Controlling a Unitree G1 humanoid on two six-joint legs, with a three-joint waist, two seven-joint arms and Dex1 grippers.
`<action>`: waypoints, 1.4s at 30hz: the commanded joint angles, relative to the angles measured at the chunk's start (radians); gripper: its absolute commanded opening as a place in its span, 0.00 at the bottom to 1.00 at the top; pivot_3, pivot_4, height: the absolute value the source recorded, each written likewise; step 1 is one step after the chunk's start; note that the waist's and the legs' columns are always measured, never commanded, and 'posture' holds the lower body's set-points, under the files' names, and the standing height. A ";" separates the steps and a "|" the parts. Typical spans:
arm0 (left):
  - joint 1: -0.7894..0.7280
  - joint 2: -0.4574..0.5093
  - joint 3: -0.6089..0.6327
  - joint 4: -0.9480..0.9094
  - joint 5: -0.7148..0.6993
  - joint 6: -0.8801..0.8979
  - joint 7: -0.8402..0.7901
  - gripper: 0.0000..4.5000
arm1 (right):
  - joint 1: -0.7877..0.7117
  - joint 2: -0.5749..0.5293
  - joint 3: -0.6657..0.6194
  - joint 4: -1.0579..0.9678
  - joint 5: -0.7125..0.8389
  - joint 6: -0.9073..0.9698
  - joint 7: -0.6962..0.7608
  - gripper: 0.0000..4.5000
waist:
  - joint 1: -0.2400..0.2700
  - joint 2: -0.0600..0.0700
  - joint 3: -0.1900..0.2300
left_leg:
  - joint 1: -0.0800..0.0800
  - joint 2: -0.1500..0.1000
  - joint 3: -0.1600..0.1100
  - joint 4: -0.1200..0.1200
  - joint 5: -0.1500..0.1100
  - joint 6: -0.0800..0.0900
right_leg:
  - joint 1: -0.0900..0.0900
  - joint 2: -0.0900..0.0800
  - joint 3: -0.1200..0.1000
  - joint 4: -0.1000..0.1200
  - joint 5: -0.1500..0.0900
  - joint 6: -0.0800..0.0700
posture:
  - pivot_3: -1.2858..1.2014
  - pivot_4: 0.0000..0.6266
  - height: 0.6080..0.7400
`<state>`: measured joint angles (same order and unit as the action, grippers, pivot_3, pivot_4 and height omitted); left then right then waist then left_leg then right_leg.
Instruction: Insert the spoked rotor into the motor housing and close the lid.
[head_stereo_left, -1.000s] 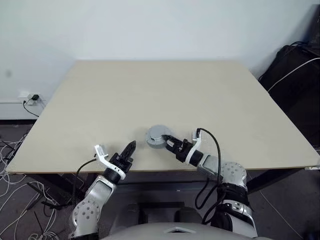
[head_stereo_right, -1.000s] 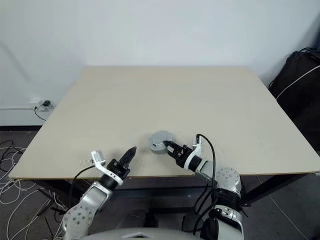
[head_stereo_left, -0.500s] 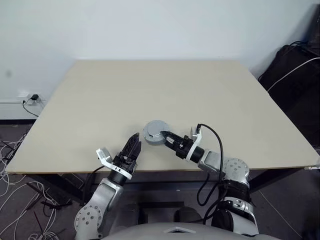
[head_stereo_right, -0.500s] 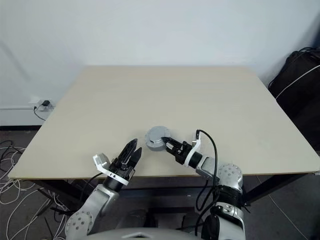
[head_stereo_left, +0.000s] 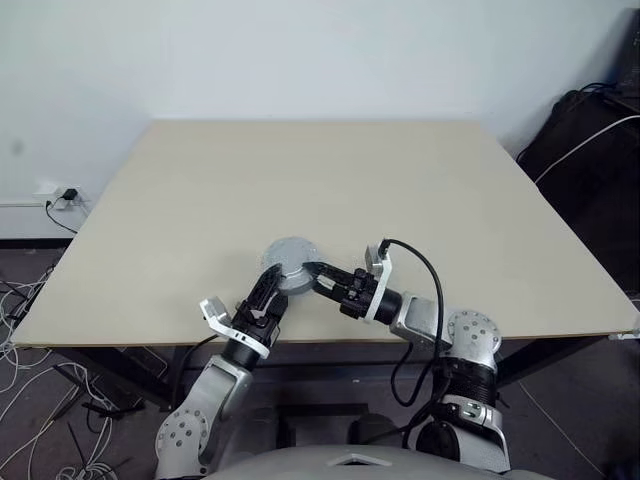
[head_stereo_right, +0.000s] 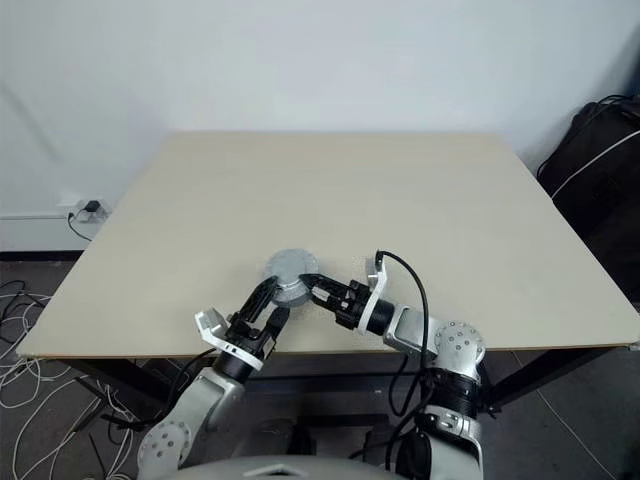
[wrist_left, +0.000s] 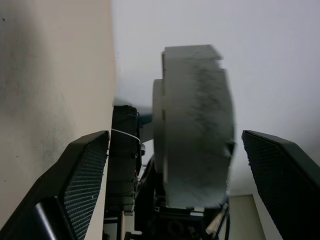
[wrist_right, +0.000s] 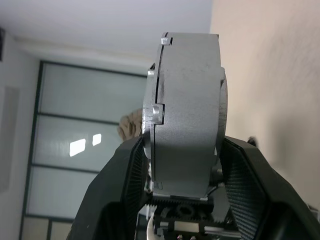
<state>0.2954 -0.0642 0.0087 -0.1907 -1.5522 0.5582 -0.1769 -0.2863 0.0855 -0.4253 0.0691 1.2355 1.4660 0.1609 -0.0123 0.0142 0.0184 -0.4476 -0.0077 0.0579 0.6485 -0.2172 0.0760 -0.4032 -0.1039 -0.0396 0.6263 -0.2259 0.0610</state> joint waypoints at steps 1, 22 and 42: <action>-0.023 -0.106 -0.018 -0.001 -0.019 -0.004 -0.012 1.00 | 0.002 0.007 0.023 -0.057 0.073 0.020 -0.015 0.46 | 0.000 0.000 0.000 | 0.000 0.000 0.000 0.000 0.000 0.000 | 0.000 0.000 0.000 0.000 0.000 0.000 | 0.52 0.00 1.00; -0.025 -0.097 -0.025 -0.012 -0.005 -0.028 -0.013 0.47 | 0.045 -0.065 0.160 -0.192 0.011 -0.123 -0.033 0.46 | -0.001 0.000 0.000 | -0.001 0.000 0.001 -0.001 0.000 0.000 | -0.001 0.000 0.000 -0.001 0.000 0.000 | 0.52 0.00 1.00; -0.154 -0.073 0.096 0.069 0.095 -0.173 0.030 0.47 | 0.199 -0.434 0.628 -0.358 -0.754 -0.902 0.345 1.00 | 0.002 -0.005 0.003 | 0.000 0.000 0.001 0.001 0.000 0.000 | 0.000 0.001 0.000 -0.001 0.000 0.001 | 0.52 0.00 1.00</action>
<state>0.1848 -0.0621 0.0800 -0.1023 -1.4588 0.4040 -0.1437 -0.0853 -0.3401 0.1632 -0.2799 0.5708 0.6731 0.4822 -0.0101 0.0091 0.0217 -0.4478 -0.0075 0.0590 0.6501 -0.2171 0.0759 -0.4029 -0.1026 -0.0395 0.6256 -0.2260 0.0616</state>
